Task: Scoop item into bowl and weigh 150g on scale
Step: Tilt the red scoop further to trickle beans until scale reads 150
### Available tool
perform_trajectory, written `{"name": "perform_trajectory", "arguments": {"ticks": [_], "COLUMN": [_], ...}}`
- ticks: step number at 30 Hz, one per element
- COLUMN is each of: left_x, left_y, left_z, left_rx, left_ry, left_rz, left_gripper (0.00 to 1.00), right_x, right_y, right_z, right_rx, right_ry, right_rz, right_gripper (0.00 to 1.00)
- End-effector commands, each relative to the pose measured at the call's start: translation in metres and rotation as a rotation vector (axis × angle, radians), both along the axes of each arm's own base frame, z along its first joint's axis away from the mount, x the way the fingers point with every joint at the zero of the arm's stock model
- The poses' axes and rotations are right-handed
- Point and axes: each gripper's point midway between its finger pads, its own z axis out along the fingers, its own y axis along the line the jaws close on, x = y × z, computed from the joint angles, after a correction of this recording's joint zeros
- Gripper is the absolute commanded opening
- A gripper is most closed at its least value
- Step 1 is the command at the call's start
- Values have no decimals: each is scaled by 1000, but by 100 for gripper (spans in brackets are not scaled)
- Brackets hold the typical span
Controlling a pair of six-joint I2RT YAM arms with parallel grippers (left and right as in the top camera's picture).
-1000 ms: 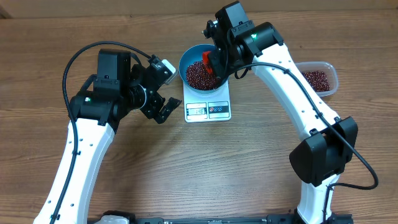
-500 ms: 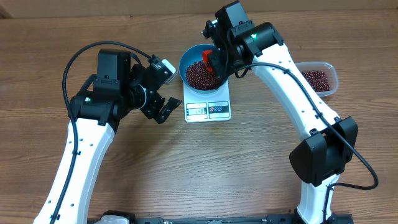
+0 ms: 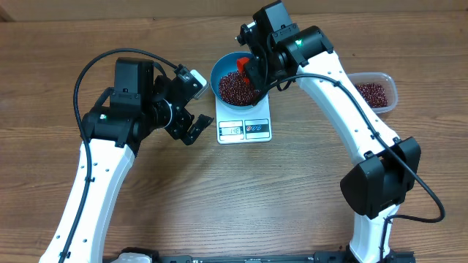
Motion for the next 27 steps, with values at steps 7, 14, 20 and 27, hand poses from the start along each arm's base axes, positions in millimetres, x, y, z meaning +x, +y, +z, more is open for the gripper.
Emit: {"name": "perform_trajectory", "arguments": {"ticks": [7, 14, 20, 27], "left_x": [4, 4, 4, 4], "left_y": [0, 0, 0, 0], "left_z": [7, 7, 7, 7], "left_rx": [-2, -1, -1, -1], "left_ry": [-24, -24, -24, -24], "left_rz": [-7, -7, -7, -7], "left_gripper": [100, 99, 99, 99], "right_x": [8, 7, 3, 3], "right_y": [-5, -4, 1, 1], "right_z": [36, 36, 35, 35], "right_rx": [-7, 1, 27, 27], "right_ry": [-114, -108, -89, -89], "right_rz": [13, 17, 32, 32], "right_gripper": [4, 4, 4, 4]}}
